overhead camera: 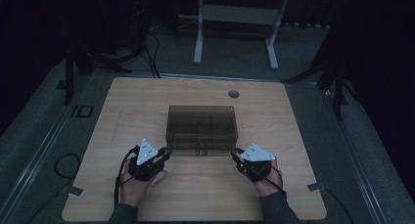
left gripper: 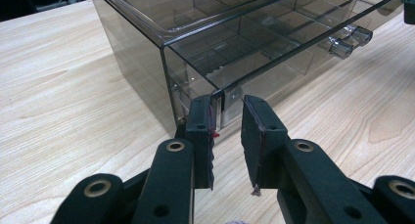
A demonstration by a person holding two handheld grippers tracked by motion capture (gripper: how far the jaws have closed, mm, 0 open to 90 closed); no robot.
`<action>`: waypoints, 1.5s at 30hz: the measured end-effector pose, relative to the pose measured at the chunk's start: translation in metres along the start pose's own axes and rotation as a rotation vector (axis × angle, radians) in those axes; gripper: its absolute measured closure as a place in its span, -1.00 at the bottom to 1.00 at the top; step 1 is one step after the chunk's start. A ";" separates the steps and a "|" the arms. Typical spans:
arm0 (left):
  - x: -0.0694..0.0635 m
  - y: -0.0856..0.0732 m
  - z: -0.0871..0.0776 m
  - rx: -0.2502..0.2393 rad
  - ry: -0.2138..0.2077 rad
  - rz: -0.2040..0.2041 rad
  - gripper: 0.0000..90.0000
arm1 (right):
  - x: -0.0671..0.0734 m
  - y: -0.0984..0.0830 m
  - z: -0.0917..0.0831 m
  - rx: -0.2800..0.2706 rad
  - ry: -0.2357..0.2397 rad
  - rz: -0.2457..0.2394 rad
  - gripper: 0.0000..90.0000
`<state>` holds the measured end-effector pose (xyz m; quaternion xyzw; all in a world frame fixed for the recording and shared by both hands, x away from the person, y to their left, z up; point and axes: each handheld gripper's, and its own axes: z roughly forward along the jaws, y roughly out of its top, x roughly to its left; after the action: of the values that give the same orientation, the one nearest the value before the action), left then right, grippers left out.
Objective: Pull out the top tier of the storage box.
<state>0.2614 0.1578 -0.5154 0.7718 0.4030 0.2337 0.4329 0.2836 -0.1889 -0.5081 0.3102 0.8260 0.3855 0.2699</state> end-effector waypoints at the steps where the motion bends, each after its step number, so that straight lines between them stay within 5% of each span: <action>1: 0.000 0.000 0.000 0.000 -0.001 0.001 0.66 | 0.000 0.000 0.000 0.000 0.000 0.000 0.61; 45: -0.006 -0.002 -0.007 0.004 0.002 0.008 0.66 | 0.003 -0.003 -0.006 -0.005 0.009 0.004 0.61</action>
<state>0.2522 0.1564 -0.5138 0.7740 0.4010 0.2351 0.4299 0.2762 -0.1909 -0.5072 0.3093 0.8258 0.3893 0.2660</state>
